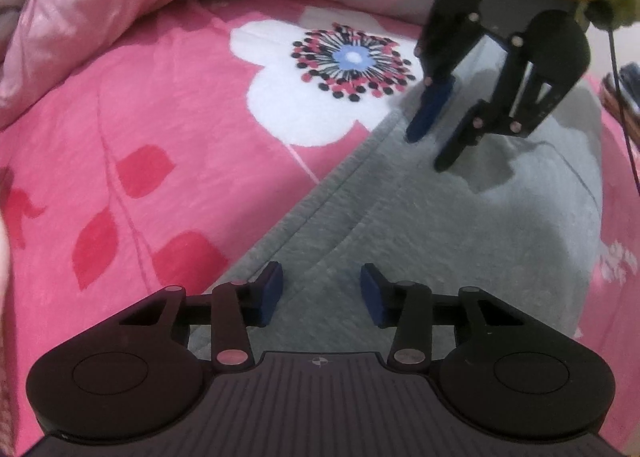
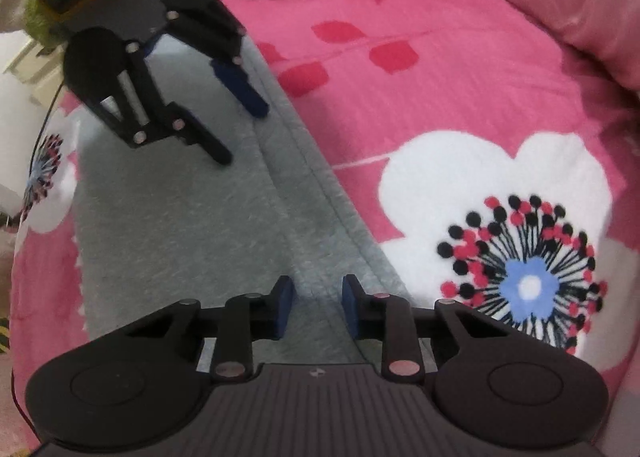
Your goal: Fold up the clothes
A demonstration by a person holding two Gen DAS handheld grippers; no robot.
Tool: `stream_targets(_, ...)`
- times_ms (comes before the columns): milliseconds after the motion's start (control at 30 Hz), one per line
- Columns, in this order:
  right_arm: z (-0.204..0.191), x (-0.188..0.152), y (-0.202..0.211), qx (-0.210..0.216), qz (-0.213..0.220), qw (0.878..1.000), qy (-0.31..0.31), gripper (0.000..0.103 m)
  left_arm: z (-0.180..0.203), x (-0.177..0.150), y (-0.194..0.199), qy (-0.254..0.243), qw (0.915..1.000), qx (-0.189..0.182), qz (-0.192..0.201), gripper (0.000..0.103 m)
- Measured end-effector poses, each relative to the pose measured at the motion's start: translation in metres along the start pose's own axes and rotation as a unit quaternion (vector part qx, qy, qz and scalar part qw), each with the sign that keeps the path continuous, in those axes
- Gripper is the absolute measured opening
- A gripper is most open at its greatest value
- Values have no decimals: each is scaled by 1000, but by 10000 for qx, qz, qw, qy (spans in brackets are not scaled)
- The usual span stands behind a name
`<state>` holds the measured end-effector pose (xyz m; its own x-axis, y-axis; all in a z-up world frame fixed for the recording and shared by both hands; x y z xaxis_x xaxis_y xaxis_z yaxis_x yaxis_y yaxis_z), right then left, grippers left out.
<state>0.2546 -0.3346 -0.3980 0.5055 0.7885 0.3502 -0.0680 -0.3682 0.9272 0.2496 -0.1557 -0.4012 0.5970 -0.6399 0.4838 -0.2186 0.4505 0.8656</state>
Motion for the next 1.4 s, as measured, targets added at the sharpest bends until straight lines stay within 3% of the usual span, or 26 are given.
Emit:
stream_targets(100,0,-1,-2,62,-58,9999,-141,30,0,0,-3,-61,10000,7,-5,43)
stream_targets(133,-1,-2,-1,78,-76,9998,-149,28,1,0,-3,-86,10000,7,1,39)
stream_targets(200,-7,-2,5,-22,-47,10000,-54,12,5,0,1,-220,9997,-21,39,27)
stream_targets(233,-10,-2,8,-95,-17,10000,-3,10,8,-1,3,-325,9994,46,72,19)
stream_targets(333,-17,-2,19,-321,76,9994,133,6,15,-2,9,-565,9977,318,220,7)
stream_targets(533,-22,5,41,-813,307,9960,205,5,15,11,34,-286,9957,623,622,3)
stream_targets(667,-16,11,52,-881,368,9954,109,4,13,19,36,-261,9951,668,675,3)
stream_targets(867,-22,8,37,-1042,184,9936,391,5,15,14,21,-357,9943,831,568,3)
stream_targets(1033,-19,9,42,-1270,355,9904,414,4,10,16,27,-272,9920,943,797,3)
stream_targets(1233,-11,3,7,-1452,162,9877,562,5,6,10,-6,-171,9938,999,454,3)
stream_targets(1333,-4,-5,-7,-1684,336,9849,222,10,7,7,-13,-72,9926,1114,473,7)
stream_targets(1367,-2,-8,-7,-1774,459,9831,-17,20,7,6,-15,-37,9922,1153,481,7)
stream_targets(1400,-1,-11,-4,-1944,571,9788,-290,38,7,6,-14,4,9918,1178,496,8)
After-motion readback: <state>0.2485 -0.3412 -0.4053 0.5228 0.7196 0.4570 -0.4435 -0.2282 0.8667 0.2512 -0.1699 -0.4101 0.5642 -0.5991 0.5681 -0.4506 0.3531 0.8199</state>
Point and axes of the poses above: each gripper's, at about its wrist camera, not at the fingertips, and y roughly against the way its jaws point, z to its right, x to its top, the point moved 2 cm from there along -y, roughly the way its jaws point, and after that the axes turned 5 degrees about y, right-handed, at the moved point
